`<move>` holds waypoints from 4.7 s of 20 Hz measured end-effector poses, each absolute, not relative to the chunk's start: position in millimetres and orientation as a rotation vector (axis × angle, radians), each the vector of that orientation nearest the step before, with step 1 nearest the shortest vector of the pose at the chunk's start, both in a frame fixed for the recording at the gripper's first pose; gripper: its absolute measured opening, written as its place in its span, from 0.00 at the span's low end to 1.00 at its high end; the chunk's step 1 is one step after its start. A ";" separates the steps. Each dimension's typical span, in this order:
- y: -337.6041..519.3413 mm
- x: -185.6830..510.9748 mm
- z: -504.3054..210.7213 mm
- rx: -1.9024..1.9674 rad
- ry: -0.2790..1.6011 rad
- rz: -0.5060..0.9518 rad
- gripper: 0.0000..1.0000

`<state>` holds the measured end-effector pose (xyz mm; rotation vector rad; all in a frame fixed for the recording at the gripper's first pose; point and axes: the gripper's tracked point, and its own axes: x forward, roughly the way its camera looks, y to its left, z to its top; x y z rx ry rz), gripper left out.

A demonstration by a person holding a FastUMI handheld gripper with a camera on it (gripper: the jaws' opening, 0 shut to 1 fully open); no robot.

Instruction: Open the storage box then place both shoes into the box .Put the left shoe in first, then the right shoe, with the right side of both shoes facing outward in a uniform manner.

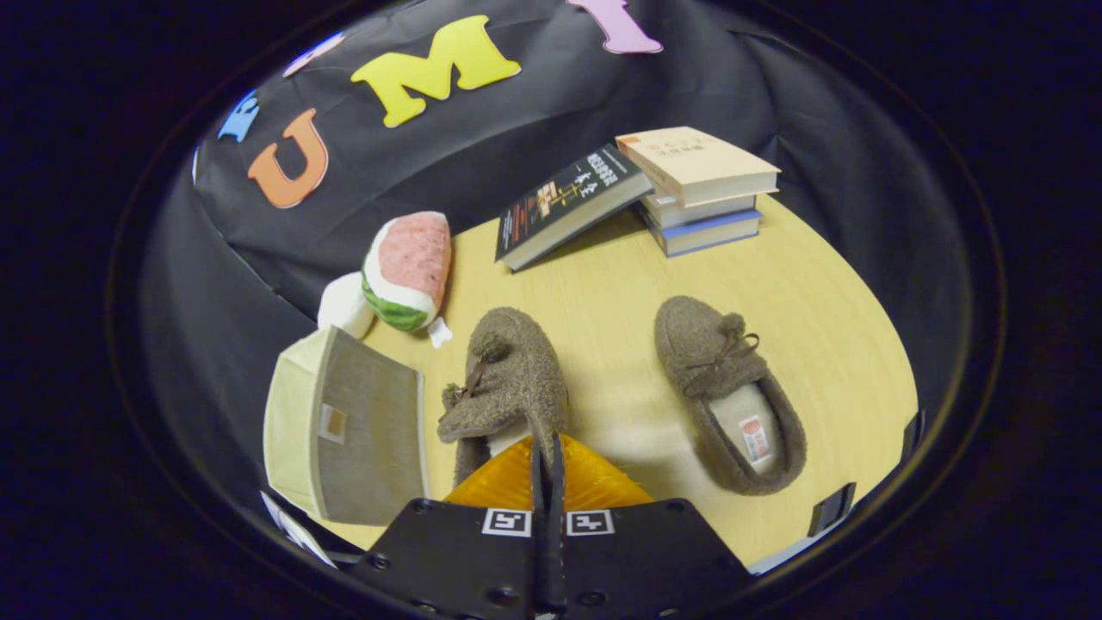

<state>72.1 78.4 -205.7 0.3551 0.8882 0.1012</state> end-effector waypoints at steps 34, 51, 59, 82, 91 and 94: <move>409.8 52.2 -256.1 0.310 1.053 0.020 0.00; 406.1 48.2 -242.4 0.300 1.059 0.177 0.57; 346.0 48.5 -128.4 0.296 0.791 0.316 0.85; -97.8 87.3 -149.2 0.068 0.574 0.099 0.96; -125.7 103.5 -274.1 -0.047 0.784 0.135 0.96; -123.1 107.2 -302.0 -0.047 0.848 0.149 0.96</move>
